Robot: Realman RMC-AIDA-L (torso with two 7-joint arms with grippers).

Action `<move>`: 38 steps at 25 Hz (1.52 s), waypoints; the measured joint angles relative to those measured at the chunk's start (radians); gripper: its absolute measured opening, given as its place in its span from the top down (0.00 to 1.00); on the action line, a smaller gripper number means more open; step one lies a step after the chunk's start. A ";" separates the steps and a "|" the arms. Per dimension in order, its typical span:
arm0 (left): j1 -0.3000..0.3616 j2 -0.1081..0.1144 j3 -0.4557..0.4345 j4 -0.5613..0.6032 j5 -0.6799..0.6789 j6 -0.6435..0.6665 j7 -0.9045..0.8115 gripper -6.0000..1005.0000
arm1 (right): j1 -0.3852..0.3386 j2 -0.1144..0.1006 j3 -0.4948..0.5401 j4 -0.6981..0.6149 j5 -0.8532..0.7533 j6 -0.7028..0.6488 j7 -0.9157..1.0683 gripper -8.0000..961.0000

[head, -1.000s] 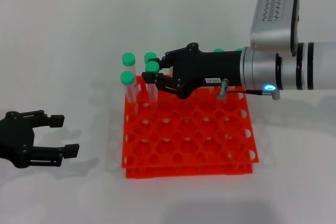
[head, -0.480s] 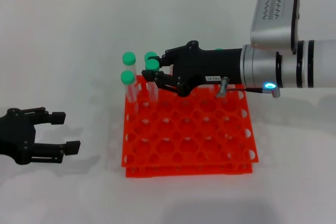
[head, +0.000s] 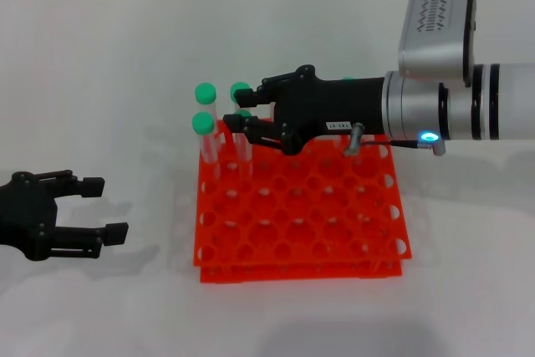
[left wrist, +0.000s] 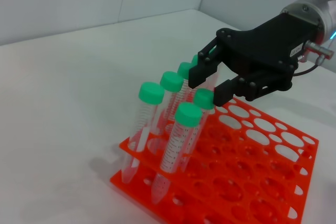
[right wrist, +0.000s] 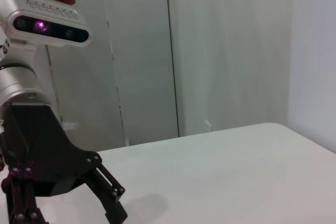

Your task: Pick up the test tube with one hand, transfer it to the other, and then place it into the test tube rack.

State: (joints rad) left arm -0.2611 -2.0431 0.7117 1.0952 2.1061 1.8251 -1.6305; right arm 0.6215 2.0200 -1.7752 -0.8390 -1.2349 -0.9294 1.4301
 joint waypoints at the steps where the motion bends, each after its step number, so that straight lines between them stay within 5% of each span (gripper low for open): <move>1: 0.000 0.000 0.000 0.000 0.000 0.000 0.000 0.12 | 0.000 0.000 0.000 0.000 0.000 -0.002 -0.001 0.66; 9: 0.001 0.002 0.000 0.000 -0.003 0.002 0.004 0.12 | -0.014 -0.005 0.003 -0.025 0.000 -0.044 -0.003 0.64; 16: 0.005 0.002 -0.002 0.000 -0.039 0.010 0.023 0.12 | -0.102 -0.015 0.053 -0.124 -0.019 -0.126 0.001 0.43; 26: 0.003 -0.005 -0.001 0.000 -0.152 0.021 0.042 0.12 | -0.270 -0.016 0.287 -0.268 -0.125 -0.287 0.041 0.28; 38: -0.001 -0.012 -0.002 0.001 -0.281 0.038 -0.001 0.12 | -0.289 -0.018 0.539 -0.282 -0.267 -0.429 0.115 0.09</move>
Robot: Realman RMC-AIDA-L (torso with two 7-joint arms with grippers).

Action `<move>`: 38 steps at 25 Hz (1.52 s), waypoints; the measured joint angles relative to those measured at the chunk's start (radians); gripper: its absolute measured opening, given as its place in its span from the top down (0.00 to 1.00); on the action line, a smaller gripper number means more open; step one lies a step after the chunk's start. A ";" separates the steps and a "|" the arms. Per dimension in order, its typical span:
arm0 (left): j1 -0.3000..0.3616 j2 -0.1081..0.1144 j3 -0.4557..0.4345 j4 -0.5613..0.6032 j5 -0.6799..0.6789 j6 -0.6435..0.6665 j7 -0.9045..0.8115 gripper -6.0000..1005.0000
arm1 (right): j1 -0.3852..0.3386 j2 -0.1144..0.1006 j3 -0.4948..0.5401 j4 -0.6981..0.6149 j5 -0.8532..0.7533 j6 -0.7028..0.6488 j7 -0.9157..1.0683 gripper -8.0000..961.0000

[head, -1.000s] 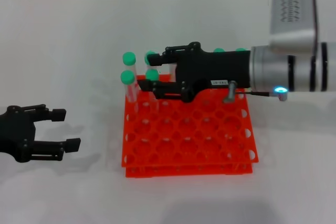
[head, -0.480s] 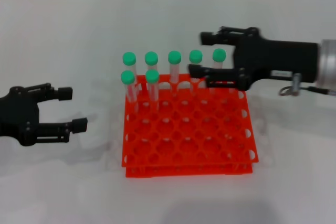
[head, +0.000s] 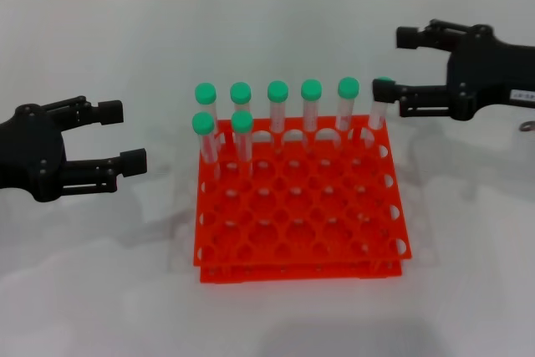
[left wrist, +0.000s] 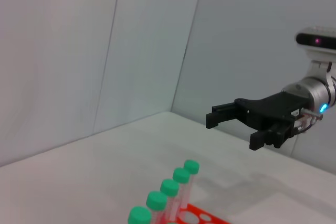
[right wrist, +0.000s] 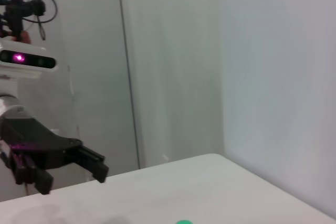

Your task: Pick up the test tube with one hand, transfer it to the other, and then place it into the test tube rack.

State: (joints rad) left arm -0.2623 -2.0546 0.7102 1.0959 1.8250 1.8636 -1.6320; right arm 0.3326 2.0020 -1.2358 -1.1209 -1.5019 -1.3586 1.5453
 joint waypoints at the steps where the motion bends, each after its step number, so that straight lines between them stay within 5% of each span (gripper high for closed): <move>1: 0.000 0.000 0.000 0.000 -0.003 0.000 -0.006 0.12 | 0.000 0.000 0.010 -0.001 -0.006 -0.006 0.001 0.09; 16: 0.000 0.004 0.000 -0.001 -0.009 0.001 -0.020 0.12 | -0.003 -0.027 0.037 -0.018 -0.129 -0.043 0.017 0.10; 38: 0.000 0.012 0.000 0.005 -0.010 0.003 -0.029 0.12 | -0.006 -0.018 0.058 -0.028 -0.167 -0.068 0.036 0.10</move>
